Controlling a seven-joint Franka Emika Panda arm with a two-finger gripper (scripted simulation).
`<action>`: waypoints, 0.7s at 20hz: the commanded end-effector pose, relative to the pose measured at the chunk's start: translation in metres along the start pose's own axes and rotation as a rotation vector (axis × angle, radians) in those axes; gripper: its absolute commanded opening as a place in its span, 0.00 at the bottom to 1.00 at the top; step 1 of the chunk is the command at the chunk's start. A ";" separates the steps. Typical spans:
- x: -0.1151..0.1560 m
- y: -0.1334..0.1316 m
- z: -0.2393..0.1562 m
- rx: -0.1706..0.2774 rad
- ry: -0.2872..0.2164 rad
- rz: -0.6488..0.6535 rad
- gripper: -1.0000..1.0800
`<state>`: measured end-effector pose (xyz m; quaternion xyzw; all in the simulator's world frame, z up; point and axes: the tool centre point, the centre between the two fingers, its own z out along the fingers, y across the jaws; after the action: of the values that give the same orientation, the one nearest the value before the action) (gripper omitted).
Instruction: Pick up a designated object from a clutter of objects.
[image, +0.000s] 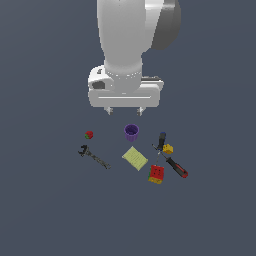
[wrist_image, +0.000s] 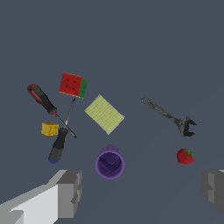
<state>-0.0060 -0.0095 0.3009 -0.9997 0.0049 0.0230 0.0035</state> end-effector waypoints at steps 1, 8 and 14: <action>0.000 0.000 0.000 0.000 0.000 0.000 0.96; 0.000 -0.006 0.004 -0.023 -0.003 -0.055 0.96; 0.000 -0.006 0.004 -0.026 -0.004 -0.062 0.96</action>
<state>-0.0062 -0.0028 0.2967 -0.9993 -0.0273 0.0249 -0.0087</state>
